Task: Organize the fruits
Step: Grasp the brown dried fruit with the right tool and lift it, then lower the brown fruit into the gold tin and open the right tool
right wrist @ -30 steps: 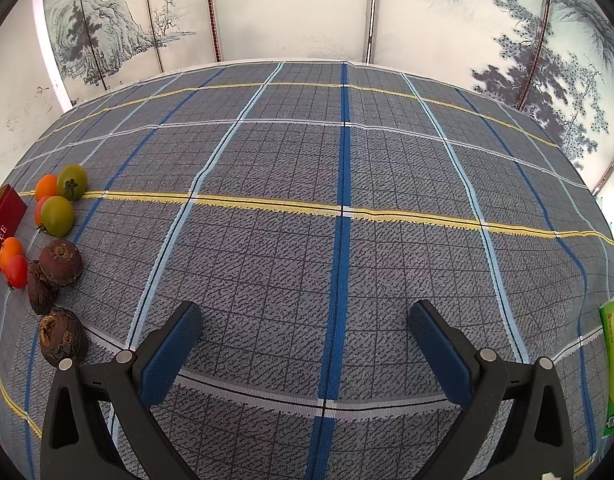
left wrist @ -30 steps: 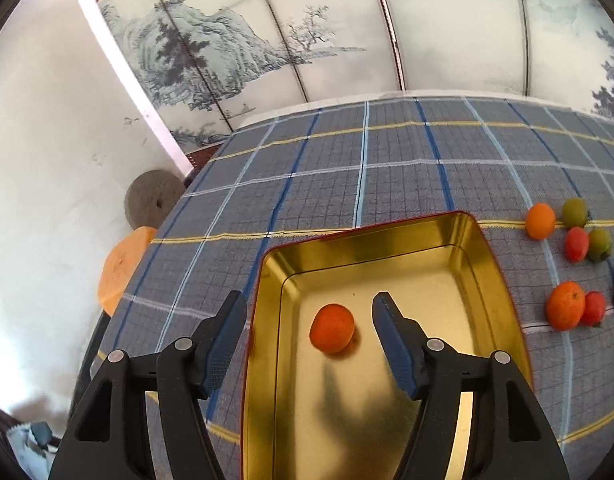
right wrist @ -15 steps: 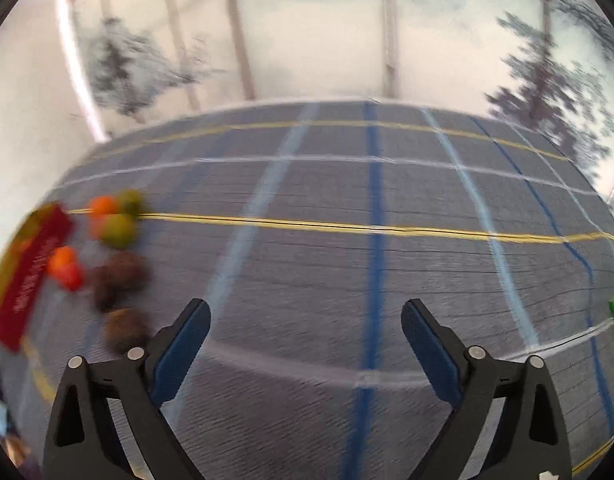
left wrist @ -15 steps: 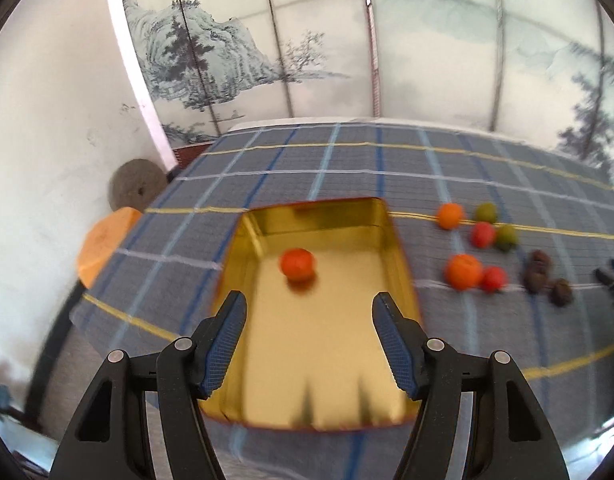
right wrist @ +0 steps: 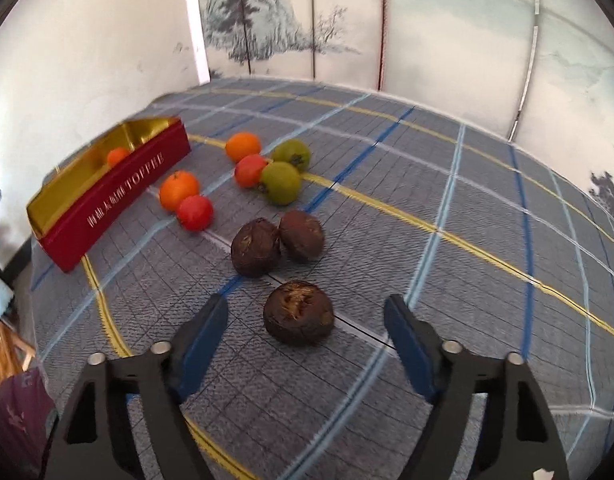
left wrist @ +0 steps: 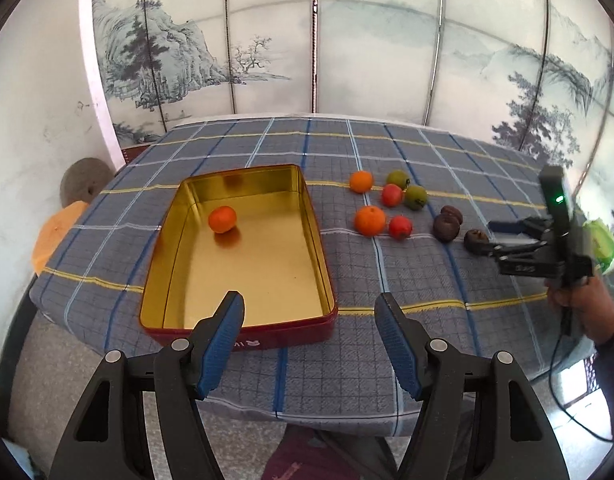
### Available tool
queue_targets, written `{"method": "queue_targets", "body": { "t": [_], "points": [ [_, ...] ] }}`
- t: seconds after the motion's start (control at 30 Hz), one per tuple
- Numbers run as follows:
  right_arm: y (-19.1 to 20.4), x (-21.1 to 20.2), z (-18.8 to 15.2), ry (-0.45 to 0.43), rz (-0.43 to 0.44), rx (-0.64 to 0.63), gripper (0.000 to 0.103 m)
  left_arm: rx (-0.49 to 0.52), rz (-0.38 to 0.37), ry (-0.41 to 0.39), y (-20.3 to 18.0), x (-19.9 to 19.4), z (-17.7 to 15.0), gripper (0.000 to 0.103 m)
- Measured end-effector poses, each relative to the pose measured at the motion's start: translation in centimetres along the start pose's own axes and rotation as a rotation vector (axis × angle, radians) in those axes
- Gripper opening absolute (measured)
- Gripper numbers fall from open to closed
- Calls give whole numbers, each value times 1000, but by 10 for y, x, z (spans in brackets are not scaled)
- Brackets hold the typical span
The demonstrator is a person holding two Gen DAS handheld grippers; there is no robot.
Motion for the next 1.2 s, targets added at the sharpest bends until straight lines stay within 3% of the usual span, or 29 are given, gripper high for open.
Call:
{"method": "queue_targets", "body": {
  "t": [0.03, 0.07, 0.1, 0.27, 0.43, 0.53, 0.63, 0.7, 0.9, 1.2],
  "points": [
    [1, 3, -2, 16, 4, -2, 60, -7, -3, 0, 1, 0, 0, 68],
    [3, 9, -5, 41, 11, 1, 40, -9, -3, 3, 1, 0, -1, 68],
    [3, 16, -10, 79, 10, 14, 37, -11, 0, 7, 2, 0, -3, 68],
    [17, -7, -10, 41, 10, 35, 36, -85, 31, -3, 24, -2, -8, 68],
    [73, -44, 25, -60, 130, 7, 36, -227, 60, -1, 54, -5, -17, 69],
    [120, -50, 56, -83, 204, -61, 36, -205, 88, 56, 64, -4, -26, 72],
    [166, -40, 81, -92, 282, -99, 36, -193, 100, 62, 71, -9, -31, 75],
    [196, -24, 95, -78, 316, -122, 36, -187, 134, 61, 79, -13, -31, 84],
    [255, 28, 102, 28, 359, -147, 36, -156, 215, 17, 99, -28, -30, 94],
    [295, 76, 102, 130, 343, -174, 37, -186, 212, 56, 119, -24, -45, 95]
  ]
}}
Point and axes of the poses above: each gripper's, at about its wrist camera, not at the fingertips, and x roughly the way its jaws point, y to its left, z to its top, the point moved 10 cm from there along x, roughly the way its jaws point, and after that the axes turned 4 degrees about -y, right-handed, at the moved point
